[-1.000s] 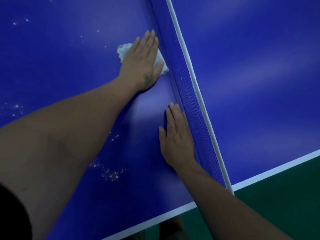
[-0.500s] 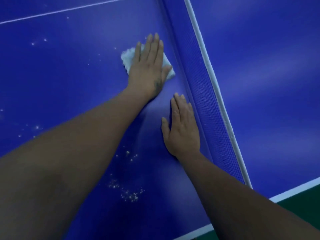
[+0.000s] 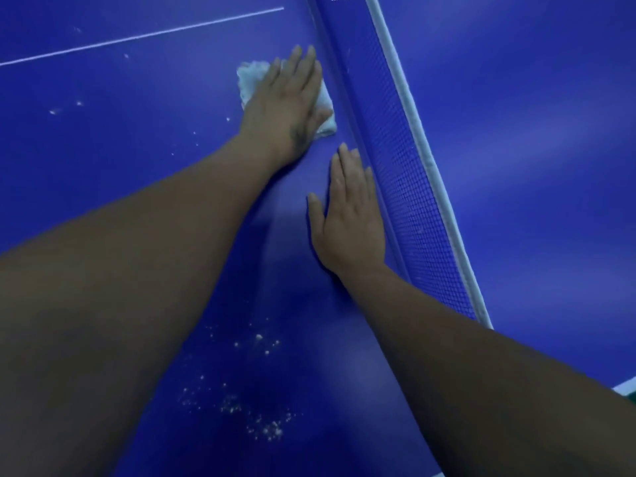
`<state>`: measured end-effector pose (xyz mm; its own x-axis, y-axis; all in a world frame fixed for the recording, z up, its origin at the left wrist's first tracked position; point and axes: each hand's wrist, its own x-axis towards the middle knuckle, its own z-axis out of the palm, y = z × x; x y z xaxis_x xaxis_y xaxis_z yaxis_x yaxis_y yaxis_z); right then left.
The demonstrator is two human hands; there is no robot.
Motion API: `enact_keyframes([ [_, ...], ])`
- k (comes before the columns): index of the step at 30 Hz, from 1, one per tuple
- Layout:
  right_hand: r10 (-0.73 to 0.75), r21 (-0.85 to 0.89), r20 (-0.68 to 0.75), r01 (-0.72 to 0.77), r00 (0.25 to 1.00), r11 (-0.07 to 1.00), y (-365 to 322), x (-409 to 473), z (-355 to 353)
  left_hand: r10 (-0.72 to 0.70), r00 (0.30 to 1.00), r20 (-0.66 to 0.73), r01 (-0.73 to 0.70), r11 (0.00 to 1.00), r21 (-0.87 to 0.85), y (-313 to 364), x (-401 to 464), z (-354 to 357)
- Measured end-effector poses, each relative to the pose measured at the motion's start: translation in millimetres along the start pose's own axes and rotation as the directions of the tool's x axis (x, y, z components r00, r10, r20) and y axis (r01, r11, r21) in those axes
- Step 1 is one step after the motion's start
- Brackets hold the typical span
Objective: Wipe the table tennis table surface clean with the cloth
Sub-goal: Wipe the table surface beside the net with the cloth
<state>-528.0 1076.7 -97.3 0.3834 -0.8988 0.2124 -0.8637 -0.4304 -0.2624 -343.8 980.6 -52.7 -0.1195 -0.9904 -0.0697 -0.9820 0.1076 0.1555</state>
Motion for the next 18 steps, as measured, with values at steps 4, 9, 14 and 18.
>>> enact_keyframes([
  [4, 0.015, 0.022, 0.029, -0.016, 0.999, 1.000, 0.0, -0.4, -2.0, 0.022, 0.997, -0.074, -0.021, 1.000, 0.017, 22.8, -30.3, 21.8],
  [9, 0.024, -0.002, 0.095, -0.024, 0.995, 1.000, -1.6, 4.0, -5.1, 0.115, 0.990, -0.081, -0.113, 0.993, 0.031, 5.7, 3.4, 13.7],
  [14, 0.024, -0.017, 0.111, -0.022, 0.994, 1.000, -2.0, 4.2, -5.4, 0.169, 0.985, -0.048, -0.166, 0.984, 0.062, -46.1, 62.2, 1.4],
  [18, 0.023, -0.016, 0.096, -0.021, 0.995, 1.000, -2.1, 5.2, -4.2, -0.088, 0.994, -0.070, 0.092, 0.995, 0.047, -76.5, 66.4, -6.6],
])
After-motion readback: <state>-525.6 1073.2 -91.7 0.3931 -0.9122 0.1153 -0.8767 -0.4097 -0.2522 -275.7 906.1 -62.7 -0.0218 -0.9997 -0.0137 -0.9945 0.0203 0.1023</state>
